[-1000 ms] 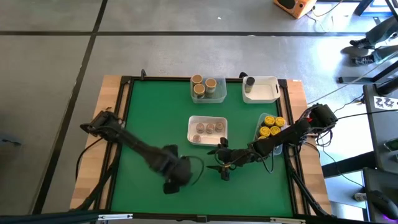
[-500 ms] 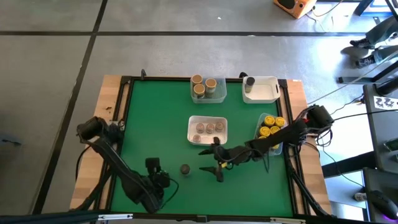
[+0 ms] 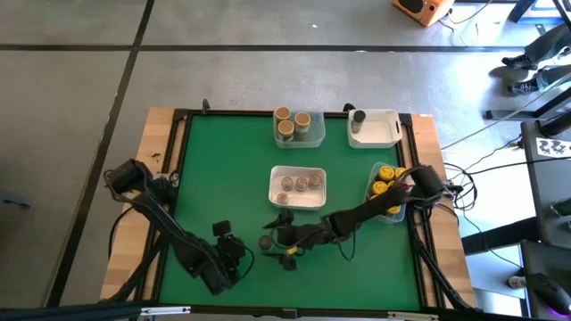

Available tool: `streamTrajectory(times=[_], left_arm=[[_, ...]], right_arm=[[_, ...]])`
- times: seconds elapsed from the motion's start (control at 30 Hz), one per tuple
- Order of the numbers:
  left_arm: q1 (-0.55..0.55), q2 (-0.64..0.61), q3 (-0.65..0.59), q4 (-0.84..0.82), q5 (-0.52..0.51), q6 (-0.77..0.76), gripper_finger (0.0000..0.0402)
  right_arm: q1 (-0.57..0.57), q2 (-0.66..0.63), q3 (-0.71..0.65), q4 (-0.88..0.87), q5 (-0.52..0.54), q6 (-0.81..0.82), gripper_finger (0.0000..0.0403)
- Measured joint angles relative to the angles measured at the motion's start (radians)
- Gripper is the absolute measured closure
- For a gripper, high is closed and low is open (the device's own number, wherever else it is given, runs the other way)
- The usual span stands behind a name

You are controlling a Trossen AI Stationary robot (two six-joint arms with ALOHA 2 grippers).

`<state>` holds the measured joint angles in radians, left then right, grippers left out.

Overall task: Sort spices by type
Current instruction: Put the black seasoning bottle into the top white bin

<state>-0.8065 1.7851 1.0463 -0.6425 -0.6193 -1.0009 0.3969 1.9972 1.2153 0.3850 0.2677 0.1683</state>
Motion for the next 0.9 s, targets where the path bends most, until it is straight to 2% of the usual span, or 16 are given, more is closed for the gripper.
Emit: streamTrajectory(times=[0.2,0.37,0.6,0.73,0.9], left_arm=[[0.042,0.001,-0.075,0.183,-0.012,0.04,0.0272],[0.068,0.002,-0.092,0.23,-0.014,0.074,0.0272],[0.083,0.002,-0.092,0.297,-0.015,0.139,0.0272],[0.09,0.002,-0.092,0.296,-0.015,0.15,0.0272],[0.089,0.002,-0.092,0.296,-0.014,0.191,0.0272]], right_arm=[[0.001,0.038,0.01,0.013,0.01,0.004,0.002],[-0.005,0.077,0.009,0.031,0.052,0.008,0.0028],[-0.012,0.113,0.009,0.12,0.035,0.005,0.0049],[-0.01,0.113,0.009,0.115,0.062,-0.031,0.0097],[-0.012,0.113,0.009,0.11,0.123,-0.077,0.0195]])
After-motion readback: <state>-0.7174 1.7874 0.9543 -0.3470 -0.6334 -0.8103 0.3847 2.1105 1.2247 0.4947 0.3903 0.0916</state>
